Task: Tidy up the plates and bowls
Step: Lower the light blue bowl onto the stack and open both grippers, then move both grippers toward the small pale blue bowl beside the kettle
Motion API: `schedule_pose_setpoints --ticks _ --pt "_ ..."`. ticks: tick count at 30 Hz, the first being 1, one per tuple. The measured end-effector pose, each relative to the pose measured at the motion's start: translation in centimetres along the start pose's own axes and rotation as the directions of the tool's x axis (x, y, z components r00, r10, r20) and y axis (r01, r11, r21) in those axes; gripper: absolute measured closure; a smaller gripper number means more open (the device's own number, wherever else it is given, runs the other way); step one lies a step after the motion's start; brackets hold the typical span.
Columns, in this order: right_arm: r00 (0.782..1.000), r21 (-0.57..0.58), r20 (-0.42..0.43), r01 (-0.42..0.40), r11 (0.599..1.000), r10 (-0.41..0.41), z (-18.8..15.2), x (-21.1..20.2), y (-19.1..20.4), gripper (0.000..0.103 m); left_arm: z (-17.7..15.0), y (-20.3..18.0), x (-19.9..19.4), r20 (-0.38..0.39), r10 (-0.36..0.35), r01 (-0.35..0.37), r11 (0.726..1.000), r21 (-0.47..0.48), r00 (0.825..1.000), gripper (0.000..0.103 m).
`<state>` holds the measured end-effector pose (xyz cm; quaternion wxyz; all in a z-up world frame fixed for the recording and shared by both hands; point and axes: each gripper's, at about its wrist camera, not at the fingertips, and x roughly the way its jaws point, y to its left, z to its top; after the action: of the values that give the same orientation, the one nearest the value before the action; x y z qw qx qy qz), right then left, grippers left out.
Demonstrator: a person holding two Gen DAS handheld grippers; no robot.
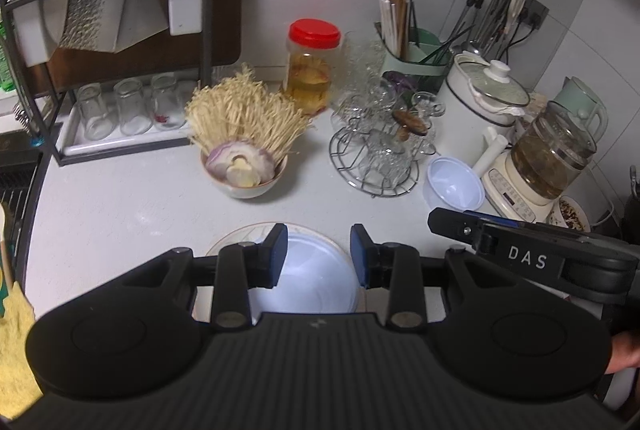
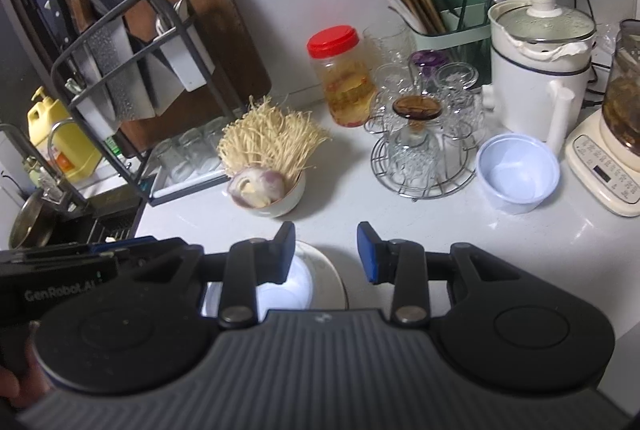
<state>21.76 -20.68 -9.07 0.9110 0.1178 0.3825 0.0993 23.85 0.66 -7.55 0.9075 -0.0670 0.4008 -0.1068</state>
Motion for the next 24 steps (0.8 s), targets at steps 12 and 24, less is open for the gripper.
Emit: schedule_pose_setpoints --ticks 12,24 --pt "0.997 0.023 0.038 0.065 0.998 -0.066 0.8 -1.7 -3.6 0.065 1.1 -3.7 1.7 0.019 -0.063 0.062 0.998 0.024 0.998 0.063" --pt "0.991 0.085 0.052 0.116 0.990 -0.121 0.8 -3.3 -8.4 0.065 1.5 -8.5 3.6 -0.001 -0.092 0.092 0.994 0.063 0.996 0.063"
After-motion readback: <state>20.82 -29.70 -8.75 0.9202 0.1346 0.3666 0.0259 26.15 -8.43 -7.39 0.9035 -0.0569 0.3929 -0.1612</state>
